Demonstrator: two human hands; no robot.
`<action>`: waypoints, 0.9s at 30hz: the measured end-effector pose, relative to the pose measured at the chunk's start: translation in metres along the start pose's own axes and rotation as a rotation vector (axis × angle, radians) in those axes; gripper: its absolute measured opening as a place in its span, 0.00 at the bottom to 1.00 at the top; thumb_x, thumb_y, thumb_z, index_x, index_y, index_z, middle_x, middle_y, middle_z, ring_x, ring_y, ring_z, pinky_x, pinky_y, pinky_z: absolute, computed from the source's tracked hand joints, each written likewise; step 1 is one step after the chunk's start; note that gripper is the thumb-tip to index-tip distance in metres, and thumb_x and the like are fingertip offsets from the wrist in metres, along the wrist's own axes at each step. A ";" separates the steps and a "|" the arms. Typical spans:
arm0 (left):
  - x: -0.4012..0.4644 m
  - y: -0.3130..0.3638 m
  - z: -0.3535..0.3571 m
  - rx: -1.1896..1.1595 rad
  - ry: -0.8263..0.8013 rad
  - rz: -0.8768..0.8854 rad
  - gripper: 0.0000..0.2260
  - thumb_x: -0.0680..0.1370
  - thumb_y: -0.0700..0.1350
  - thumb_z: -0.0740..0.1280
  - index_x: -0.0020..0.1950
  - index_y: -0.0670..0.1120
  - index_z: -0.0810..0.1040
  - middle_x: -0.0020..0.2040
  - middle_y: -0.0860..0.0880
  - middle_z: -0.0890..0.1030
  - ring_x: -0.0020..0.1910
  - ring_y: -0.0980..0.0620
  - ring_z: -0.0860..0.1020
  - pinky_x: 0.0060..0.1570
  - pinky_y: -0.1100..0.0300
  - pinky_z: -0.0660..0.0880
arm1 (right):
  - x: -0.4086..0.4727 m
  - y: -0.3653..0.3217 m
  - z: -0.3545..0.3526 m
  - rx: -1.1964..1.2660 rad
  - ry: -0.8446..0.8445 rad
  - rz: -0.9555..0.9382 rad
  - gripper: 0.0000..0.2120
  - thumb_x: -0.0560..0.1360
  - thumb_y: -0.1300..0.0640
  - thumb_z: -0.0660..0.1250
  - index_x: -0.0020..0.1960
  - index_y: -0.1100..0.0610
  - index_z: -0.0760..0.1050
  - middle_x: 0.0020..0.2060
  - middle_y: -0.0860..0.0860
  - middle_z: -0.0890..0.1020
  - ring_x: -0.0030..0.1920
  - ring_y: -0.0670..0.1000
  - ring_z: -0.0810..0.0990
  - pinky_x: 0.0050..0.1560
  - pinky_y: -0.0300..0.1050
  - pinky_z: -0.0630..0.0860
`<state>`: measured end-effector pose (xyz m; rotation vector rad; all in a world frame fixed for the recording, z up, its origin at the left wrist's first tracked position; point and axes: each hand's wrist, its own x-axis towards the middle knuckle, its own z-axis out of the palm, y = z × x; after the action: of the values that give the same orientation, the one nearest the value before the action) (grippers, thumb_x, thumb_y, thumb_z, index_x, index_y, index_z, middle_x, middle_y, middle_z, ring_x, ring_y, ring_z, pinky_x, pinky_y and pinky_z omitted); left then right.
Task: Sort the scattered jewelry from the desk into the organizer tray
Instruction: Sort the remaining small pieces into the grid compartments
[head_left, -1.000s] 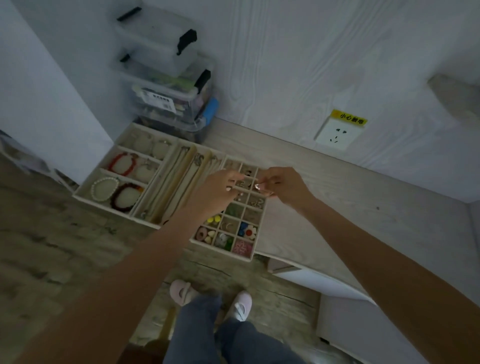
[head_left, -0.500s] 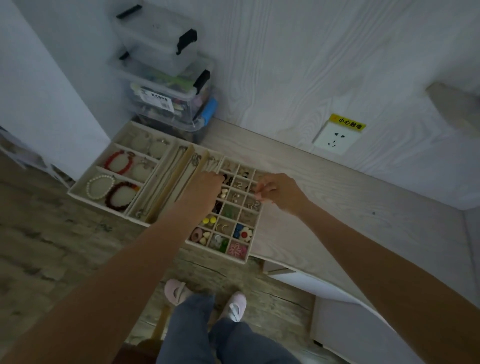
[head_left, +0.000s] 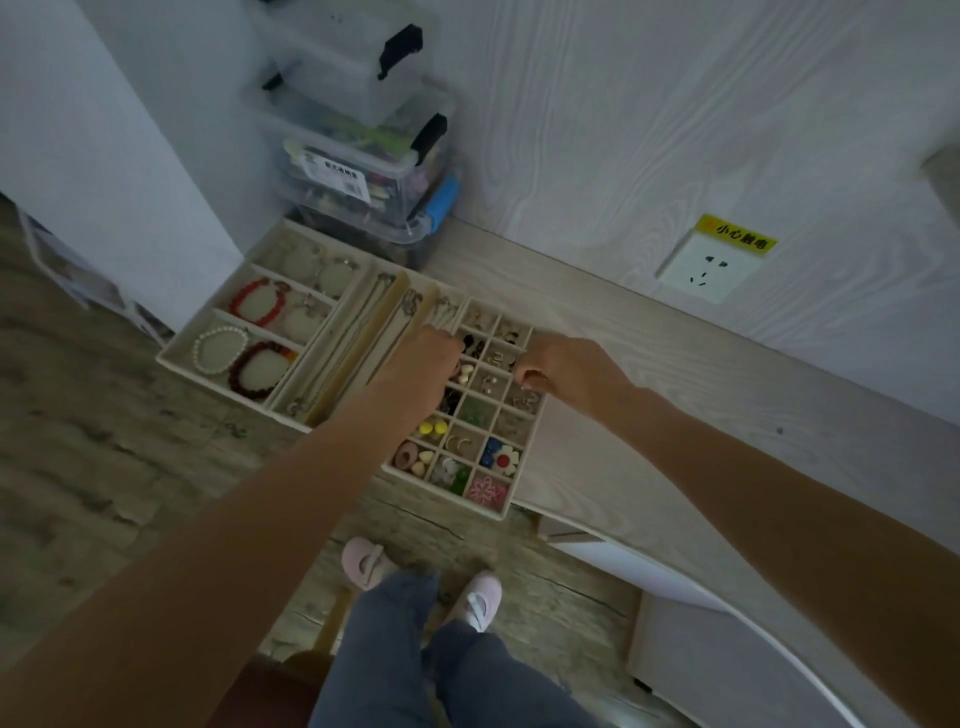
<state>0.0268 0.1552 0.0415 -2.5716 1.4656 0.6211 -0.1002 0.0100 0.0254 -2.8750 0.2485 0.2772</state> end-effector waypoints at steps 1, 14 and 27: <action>0.000 0.000 0.001 -0.021 0.004 0.003 0.19 0.76 0.33 0.64 0.66 0.41 0.71 0.60 0.42 0.75 0.58 0.45 0.74 0.57 0.56 0.72 | 0.000 0.001 0.000 -0.031 -0.014 -0.021 0.07 0.77 0.58 0.63 0.52 0.55 0.80 0.49 0.51 0.79 0.53 0.50 0.75 0.44 0.38 0.65; -0.001 -0.001 0.005 -0.027 0.059 0.045 0.21 0.75 0.33 0.65 0.68 0.40 0.69 0.62 0.41 0.73 0.60 0.44 0.72 0.60 0.55 0.71 | 0.008 -0.001 0.001 -0.179 -0.033 -0.386 0.14 0.56 0.63 0.81 0.38 0.51 0.84 0.35 0.49 0.82 0.37 0.52 0.83 0.29 0.37 0.74; -0.002 0.001 0.005 0.000 0.080 0.046 0.23 0.75 0.33 0.65 0.69 0.41 0.67 0.63 0.42 0.73 0.63 0.45 0.70 0.61 0.56 0.69 | 0.008 0.001 0.002 -0.205 -0.010 -0.313 0.06 0.68 0.61 0.74 0.45 0.55 0.83 0.45 0.51 0.82 0.50 0.52 0.81 0.39 0.39 0.74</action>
<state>0.0238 0.1578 0.0381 -2.5978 1.5531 0.5297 -0.0930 0.0083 0.0213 -3.0525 -0.2455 0.2714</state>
